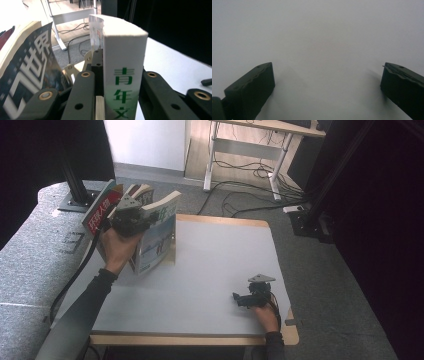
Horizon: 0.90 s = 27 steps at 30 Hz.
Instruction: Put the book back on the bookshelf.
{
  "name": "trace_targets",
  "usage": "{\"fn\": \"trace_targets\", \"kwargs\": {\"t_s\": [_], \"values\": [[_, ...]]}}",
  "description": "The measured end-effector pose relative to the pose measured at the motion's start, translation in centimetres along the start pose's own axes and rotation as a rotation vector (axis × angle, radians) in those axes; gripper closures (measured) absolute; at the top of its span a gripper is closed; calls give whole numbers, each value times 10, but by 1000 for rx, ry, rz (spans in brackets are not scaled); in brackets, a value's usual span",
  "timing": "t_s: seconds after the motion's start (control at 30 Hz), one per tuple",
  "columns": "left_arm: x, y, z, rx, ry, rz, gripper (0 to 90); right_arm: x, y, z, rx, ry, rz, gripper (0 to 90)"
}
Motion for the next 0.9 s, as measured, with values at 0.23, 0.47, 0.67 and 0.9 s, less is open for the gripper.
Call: {"fn": "trace_targets", "kwargs": {"t_s": [0.23,0.47,0.67,0.9], "values": [[2,-10,-13,-45,-11,-12,722,0,0,0,-1,1,0,0],[12,-19,-17,-78,38,-6,719,0,0,0,0,0,0,0],[23,-24,-22,-106,75,-19,698,0,0,0,-1,0,0,0],[21,-22,-14,-128,73,-15,683,0,0,0,-1,0,0,0]]}}
Point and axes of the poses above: each handheld gripper's, and its own axes: y roughly forward along the jaws, z roughly out of its top, x roughly to its right, the point moved 1 cm from there along y, roughly forward along the jaws, and after that the axes turned 9 degrees about y, right-handed, at the moved point
